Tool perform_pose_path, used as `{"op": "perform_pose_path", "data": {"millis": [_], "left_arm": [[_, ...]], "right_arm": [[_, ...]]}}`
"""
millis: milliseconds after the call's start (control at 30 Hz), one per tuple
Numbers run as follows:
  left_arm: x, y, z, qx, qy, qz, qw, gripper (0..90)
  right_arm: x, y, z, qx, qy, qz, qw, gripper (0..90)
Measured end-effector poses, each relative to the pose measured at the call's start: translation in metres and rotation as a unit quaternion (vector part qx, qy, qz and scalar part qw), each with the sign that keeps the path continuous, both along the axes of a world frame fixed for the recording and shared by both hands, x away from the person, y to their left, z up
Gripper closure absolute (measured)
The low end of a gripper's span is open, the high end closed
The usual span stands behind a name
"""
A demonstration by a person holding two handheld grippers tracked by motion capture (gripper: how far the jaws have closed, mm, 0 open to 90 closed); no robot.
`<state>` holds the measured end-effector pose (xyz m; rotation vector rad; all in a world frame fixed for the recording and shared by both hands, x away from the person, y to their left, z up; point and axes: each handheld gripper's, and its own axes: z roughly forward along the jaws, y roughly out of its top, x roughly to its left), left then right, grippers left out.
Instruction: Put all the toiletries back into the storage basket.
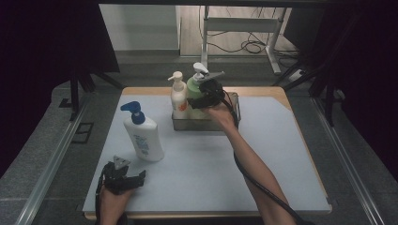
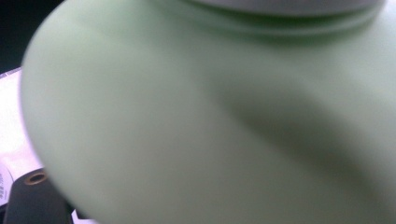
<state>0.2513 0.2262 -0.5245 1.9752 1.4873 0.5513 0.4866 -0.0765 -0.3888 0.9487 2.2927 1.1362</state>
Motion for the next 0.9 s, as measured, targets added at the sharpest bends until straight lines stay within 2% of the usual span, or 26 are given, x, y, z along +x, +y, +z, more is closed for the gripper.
{"op": "perform_pose_path", "data": {"millis": [567, 900], "left_arm": [[0.000, 0.000, 0.000, 0.000, -0.001, 0.000, 1.0000, 10.7], [0.000, 0.000, 0.000, 0.000, 0.000, 0.000, 1.0000, 10.7]], "right_arm": [[0.004, 0.001, -0.014, -0.014, 0.017, 0.004, 0.9997, 12.2], [0.007, 0.001, -0.024, -0.021, 0.036, -0.003, 0.9991, 12.2]]}}
